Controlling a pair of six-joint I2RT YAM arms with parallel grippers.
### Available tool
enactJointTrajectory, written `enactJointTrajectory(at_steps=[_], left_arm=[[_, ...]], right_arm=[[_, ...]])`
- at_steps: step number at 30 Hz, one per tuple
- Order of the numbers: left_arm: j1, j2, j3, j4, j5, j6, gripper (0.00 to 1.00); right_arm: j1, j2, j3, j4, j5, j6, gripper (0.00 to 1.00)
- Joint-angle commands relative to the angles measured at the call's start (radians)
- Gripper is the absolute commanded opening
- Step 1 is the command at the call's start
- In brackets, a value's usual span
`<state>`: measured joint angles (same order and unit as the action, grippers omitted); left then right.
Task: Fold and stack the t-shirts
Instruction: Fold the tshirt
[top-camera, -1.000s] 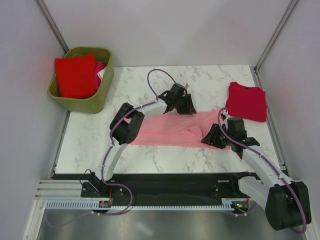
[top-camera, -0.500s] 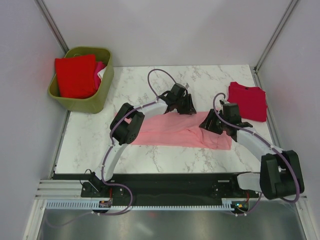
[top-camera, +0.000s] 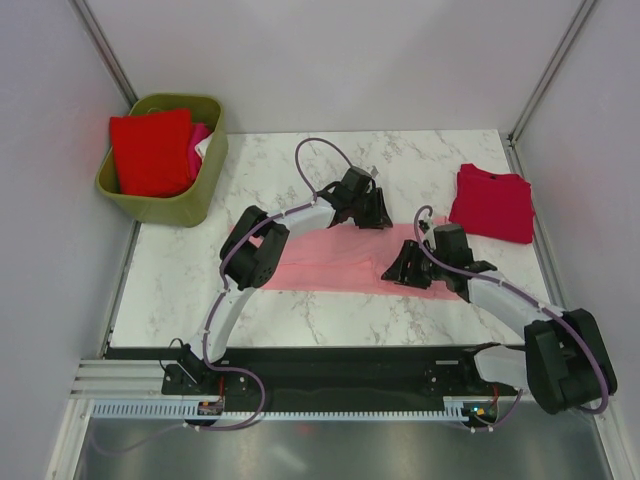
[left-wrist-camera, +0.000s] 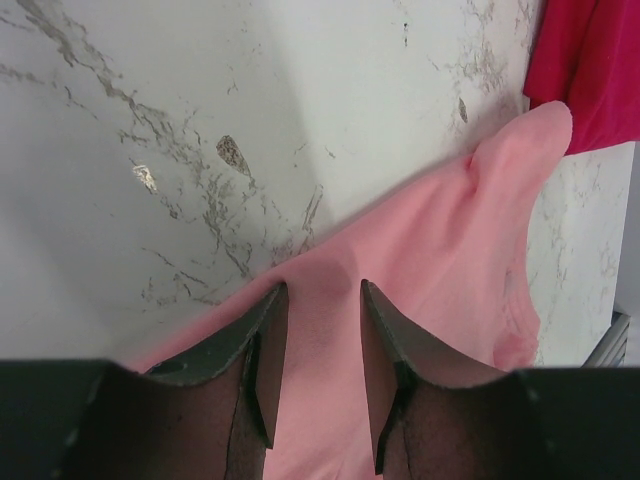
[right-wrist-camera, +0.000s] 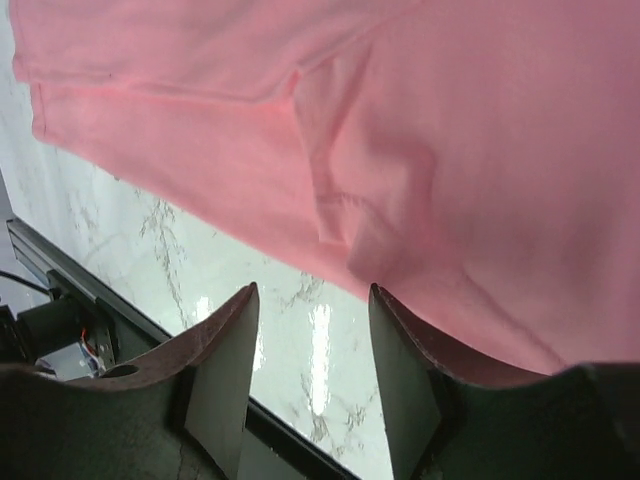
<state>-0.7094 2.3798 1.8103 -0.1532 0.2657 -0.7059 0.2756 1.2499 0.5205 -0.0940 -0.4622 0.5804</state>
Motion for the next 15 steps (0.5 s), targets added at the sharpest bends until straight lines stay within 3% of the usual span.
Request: enactJointTrajectory(at_steps=[1, 9, 15], left_arm=[[-0.01, -0.002, 0.024, -0.025, -0.023, 0.019, 0.42], [-0.01, -0.131, -0.031, -0.011, -0.06, 0.094, 0.44], [-0.009, -0.333, -0.104, -0.07, -0.129, 0.147, 0.46]], right_arm=[[0.001, -0.101, -0.004, -0.048, 0.003, -0.004, 0.53], [0.0, -0.15, 0.177, -0.24, 0.292, -0.051, 0.42], [-0.001, -0.124, 0.223, -0.285, 0.451, -0.057, 0.21]])
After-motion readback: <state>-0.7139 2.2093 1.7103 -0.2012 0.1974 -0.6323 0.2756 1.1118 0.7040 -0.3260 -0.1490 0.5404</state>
